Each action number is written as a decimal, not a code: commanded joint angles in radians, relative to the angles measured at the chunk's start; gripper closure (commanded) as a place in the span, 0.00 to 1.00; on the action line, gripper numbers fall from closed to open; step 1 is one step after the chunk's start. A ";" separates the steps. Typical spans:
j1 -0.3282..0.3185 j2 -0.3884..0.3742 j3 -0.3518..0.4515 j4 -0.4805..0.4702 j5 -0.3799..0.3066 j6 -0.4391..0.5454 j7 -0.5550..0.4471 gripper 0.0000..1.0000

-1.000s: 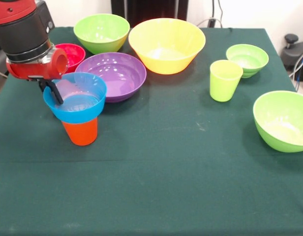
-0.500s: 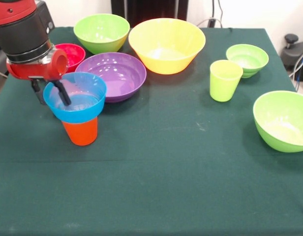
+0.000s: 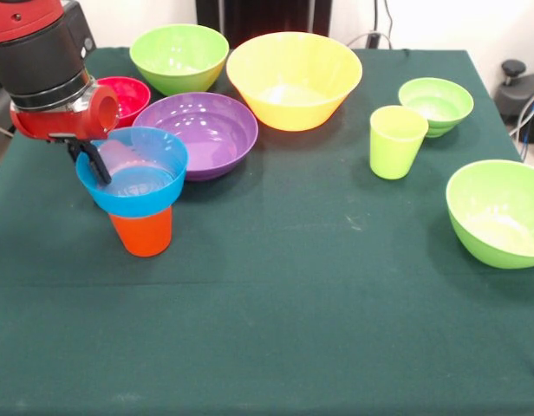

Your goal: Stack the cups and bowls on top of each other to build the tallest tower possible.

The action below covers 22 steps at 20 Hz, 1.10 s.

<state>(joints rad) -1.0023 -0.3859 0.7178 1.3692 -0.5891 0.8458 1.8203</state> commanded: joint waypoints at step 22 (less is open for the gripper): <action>0.024 -0.054 0.001 0.074 0.014 0.061 -0.202 1.00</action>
<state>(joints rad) -1.0086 -0.4543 0.7181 1.4036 -0.5553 0.8458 1.8203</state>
